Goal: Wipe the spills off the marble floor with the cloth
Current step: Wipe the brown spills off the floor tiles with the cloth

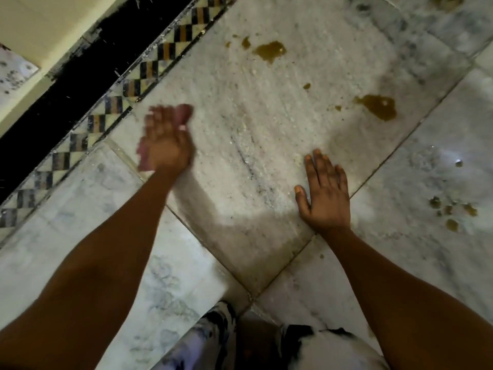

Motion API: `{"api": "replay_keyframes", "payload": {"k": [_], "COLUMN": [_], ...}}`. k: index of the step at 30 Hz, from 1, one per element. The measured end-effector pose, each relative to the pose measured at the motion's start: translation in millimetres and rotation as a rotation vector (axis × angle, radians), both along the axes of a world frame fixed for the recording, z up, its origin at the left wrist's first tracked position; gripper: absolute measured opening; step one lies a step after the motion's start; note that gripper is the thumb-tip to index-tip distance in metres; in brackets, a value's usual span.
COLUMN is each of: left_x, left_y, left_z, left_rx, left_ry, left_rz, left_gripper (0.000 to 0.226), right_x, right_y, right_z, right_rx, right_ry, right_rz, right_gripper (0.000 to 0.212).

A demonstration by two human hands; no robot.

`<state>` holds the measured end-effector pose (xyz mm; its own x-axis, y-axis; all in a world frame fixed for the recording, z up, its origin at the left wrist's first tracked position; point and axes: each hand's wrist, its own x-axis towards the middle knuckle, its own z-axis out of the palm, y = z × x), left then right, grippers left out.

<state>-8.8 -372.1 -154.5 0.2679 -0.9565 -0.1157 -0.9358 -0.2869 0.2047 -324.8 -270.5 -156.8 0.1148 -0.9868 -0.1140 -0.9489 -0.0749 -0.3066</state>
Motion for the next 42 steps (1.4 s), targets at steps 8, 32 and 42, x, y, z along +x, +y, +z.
{"api": "replay_keyframes", "payload": {"k": [8,32,42], "left_x": [-29.1,-92.0,-147.8], "left_y": [83.6,-132.2,-140.9], "left_z": [7.0,-1.4,-2.0], "left_rx": [0.017,-0.129,-0.096], "left_ry": [0.067,0.083,0.085], "left_rz": [-0.612,-0.016,-0.538], "left_gripper": [0.058,0.052,0.055], "right_x": [-4.4,-33.5,-35.0], "right_y": [0.4,-33.8,-35.6], "right_z": [3.4,-6.0,-0.3], "right_rx": [0.032,-0.032,0.013], "right_ry": [0.030,0.056,0.071], "right_rz": [0.017,-0.387,-0.398], "right_gripper": [0.062,0.076,0.077]}}
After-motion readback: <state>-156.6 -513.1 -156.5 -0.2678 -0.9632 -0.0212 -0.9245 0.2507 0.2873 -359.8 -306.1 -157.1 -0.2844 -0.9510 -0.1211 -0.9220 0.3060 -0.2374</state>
